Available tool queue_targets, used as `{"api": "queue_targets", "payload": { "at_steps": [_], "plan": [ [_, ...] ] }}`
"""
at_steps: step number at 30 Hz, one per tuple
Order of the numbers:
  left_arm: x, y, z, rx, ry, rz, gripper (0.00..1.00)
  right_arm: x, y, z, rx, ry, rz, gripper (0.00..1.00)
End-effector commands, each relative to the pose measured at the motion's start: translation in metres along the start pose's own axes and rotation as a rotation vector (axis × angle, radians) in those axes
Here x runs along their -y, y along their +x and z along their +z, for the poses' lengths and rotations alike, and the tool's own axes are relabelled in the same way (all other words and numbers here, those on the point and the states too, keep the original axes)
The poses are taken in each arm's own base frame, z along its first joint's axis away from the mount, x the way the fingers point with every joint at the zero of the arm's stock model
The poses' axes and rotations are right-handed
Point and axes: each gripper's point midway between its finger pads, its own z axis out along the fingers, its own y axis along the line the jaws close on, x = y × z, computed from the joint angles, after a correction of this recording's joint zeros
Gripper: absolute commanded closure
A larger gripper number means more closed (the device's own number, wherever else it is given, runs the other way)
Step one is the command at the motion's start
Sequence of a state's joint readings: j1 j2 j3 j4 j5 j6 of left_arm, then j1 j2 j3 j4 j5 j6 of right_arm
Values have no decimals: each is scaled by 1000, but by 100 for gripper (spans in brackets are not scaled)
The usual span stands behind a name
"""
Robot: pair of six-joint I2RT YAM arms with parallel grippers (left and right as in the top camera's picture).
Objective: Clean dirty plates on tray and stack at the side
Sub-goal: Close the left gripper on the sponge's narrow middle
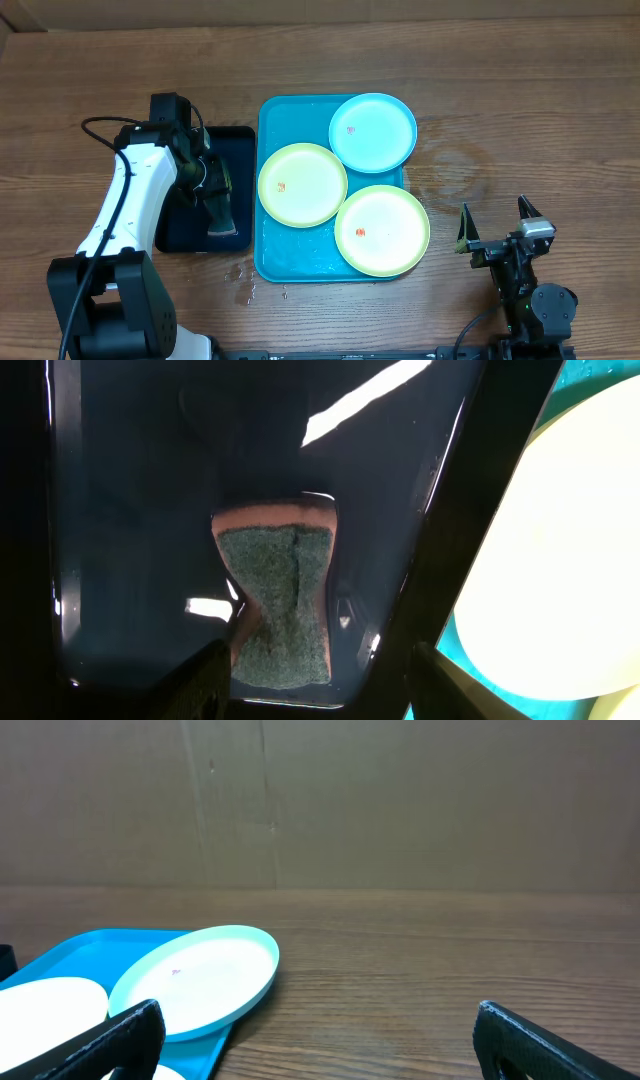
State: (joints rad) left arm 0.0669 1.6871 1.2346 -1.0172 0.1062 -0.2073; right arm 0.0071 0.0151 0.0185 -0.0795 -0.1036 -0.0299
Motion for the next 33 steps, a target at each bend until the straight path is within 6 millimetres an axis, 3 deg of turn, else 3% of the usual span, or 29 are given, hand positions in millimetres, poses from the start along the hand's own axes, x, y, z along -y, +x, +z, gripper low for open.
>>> {"api": "queue_targets", "payload": {
  "at_steps": [1, 12, 14, 17, 18, 21, 25, 26, 28, 29, 31, 33],
  "plan": [
    [-2, 3, 3, -6, -14, -9, 42, 1, 3, 0, 0, 7, -1, 0],
    [-4, 2, 3, -2, -22, -10, 44, 1, 3, 0, 0, 7, -1, 0],
    [-5, 3, 4, -5, -23, -10, 54, 1, 3, 0, 0, 7, -1, 0],
    [-5, 5, 5, -12, -24, -11, 88, 1, 3, 0, 0, 6, -1, 0],
    [-5, 5, 5, -12, -23, -11, 94, 1, 3, 0, 0, 7, -1, 0],
    [-2, 3, 5, -3, -12, -8, 96, 1, 3, 0, 0, 6, -1, 0],
    [-1, -3, 5, 18, -5, -6, 96, 1, 3, 0, 0, 7, -1, 0],
    [-1, -1, 5, 13, -6, -6, 90, 1, 3, 0, 0, 7, -1, 0],
    [-3, 6, 5, -17, -14, -10, 63, 1, 3, 0, 0, 7, -1, 0],
    [-4, 10, 5, -34, -17, -11, 54, 1, 3, 0, 0, 7, -1, 0],
    [-5, 18, 5, -66, -22, -16, 47, 1, 3, 0, 0, 7, -1, 0],
    [-4, 25, 4, -93, -17, -17, 46, 1, 3, 0, 0, 6, -1, 0]
  ]
}}
